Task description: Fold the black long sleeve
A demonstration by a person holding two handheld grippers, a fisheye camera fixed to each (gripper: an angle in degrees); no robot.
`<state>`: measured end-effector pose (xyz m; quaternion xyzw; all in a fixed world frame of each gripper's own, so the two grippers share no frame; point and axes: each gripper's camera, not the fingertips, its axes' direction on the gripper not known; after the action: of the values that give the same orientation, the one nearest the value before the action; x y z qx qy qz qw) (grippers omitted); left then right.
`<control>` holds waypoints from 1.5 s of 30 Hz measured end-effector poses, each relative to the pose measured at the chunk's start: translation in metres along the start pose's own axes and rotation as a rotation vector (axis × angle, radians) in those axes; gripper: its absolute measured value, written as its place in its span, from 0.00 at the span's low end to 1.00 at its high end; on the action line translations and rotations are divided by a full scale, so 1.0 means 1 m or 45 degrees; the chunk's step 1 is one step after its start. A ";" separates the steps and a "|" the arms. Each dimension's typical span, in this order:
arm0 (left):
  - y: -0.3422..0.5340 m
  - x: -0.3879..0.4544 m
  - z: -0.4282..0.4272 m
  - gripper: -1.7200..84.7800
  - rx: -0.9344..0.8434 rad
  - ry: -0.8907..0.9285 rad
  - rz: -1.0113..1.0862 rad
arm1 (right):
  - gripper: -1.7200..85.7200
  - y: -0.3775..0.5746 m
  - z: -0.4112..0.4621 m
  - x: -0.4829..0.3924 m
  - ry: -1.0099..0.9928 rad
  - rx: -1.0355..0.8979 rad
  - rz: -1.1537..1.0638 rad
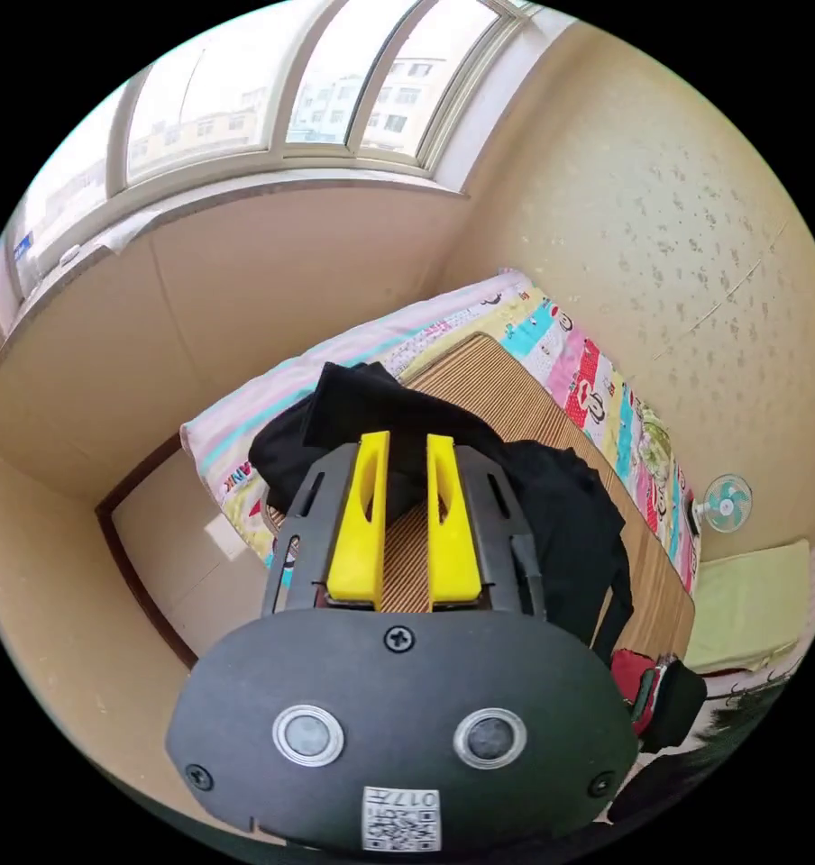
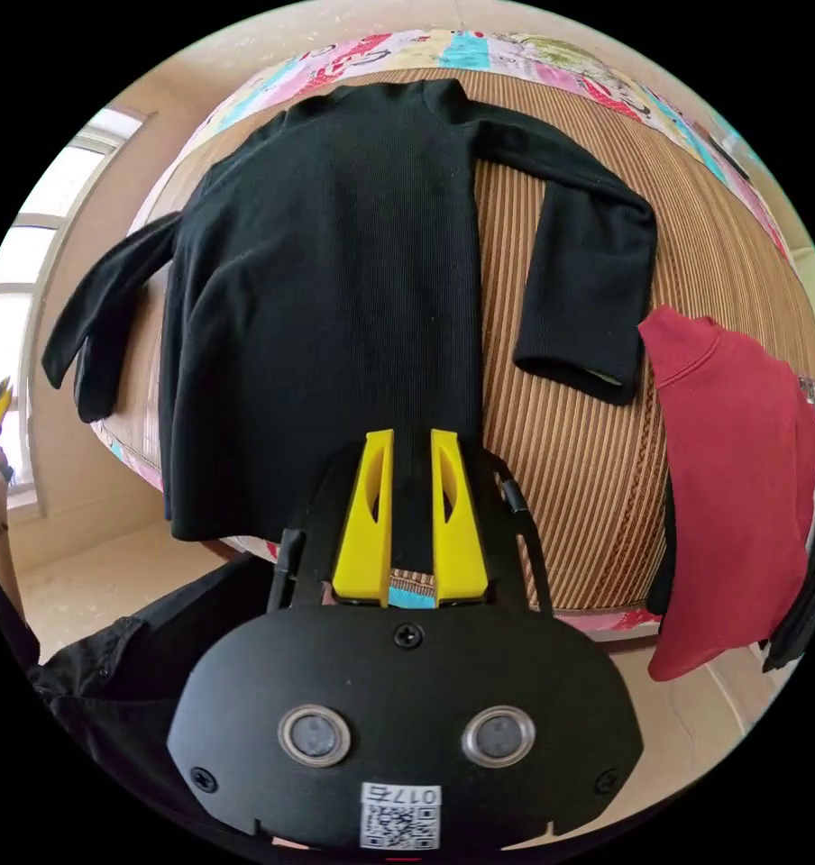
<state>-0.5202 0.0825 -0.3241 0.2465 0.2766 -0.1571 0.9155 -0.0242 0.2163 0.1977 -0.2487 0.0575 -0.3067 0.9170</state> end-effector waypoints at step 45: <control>0.182 0.035 0.161 0.06 -0.908 0.229 0.061 | 0.07 -0.047 0.054 -0.308 1.208 0.820 -1.202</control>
<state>-0.3456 0.1415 -0.1614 -0.0690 0.3874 -0.0071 0.9193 -0.2833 0.3886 0.2530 0.1934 0.2417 -0.7444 0.5917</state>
